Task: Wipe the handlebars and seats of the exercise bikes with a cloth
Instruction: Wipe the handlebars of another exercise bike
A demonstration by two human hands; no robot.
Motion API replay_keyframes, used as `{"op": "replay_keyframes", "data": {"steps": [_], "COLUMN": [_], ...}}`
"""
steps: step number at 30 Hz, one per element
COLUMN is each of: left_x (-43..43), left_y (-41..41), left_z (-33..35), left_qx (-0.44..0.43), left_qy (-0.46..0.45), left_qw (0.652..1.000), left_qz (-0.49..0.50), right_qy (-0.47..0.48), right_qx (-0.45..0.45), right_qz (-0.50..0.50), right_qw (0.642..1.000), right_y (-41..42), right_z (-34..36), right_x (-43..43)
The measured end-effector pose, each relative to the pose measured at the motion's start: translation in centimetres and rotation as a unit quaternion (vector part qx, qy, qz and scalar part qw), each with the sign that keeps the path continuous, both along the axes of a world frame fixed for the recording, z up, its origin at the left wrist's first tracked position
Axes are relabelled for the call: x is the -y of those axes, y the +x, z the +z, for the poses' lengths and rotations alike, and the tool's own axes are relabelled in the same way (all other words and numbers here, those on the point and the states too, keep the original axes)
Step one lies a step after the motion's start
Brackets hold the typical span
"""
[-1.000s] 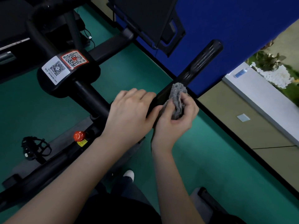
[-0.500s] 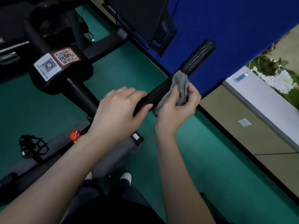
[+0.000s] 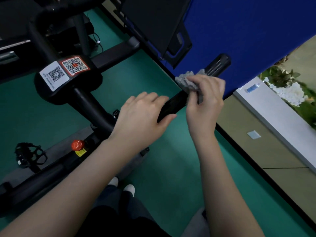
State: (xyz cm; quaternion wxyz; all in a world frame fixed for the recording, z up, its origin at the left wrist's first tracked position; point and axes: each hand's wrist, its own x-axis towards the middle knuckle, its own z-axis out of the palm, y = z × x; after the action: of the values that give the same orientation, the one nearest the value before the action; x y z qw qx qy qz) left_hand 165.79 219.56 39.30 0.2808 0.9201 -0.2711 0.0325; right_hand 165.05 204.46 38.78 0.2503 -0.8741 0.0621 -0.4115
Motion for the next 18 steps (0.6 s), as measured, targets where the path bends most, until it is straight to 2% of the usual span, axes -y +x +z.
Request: {"op": "replay_keyframes", "data": {"steps": [3,8,11,15,18], "left_x": [0.9,1.3,1.2,0.9,0.8], "left_y": [0.8,1.8,2.2,2.8,3.3], "left_z": [0.2,0.1,0.0,0.1,0.3], "left_qx": [-0.019,-0.039,-0.038,-0.044,-0.058], "left_qy": [-0.003,-0.026,-0.036,-0.044,-0.047], "left_qw": [1.0,0.998,0.997,0.996,0.993], "left_qz": [-0.02,-0.042,-0.054,-0.066,-0.088], "right_qy": [0.021,0.01,0.005,0.049,0.063], "right_qx": [0.025,0.002,0.037,0.082,0.076], "right_qz": [-0.031,-0.026,-0.065,-0.112,-0.121], "right_qw": [0.999,1.0,0.997,0.989,0.988], "right_y": [0.5,-0.1,0.9,1.6,0.6], "right_z": [0.1,-0.6,0.2,0.2,-0.9], "right_x": [-0.6,-1.4,-0.6,-1.4,-2.4]}}
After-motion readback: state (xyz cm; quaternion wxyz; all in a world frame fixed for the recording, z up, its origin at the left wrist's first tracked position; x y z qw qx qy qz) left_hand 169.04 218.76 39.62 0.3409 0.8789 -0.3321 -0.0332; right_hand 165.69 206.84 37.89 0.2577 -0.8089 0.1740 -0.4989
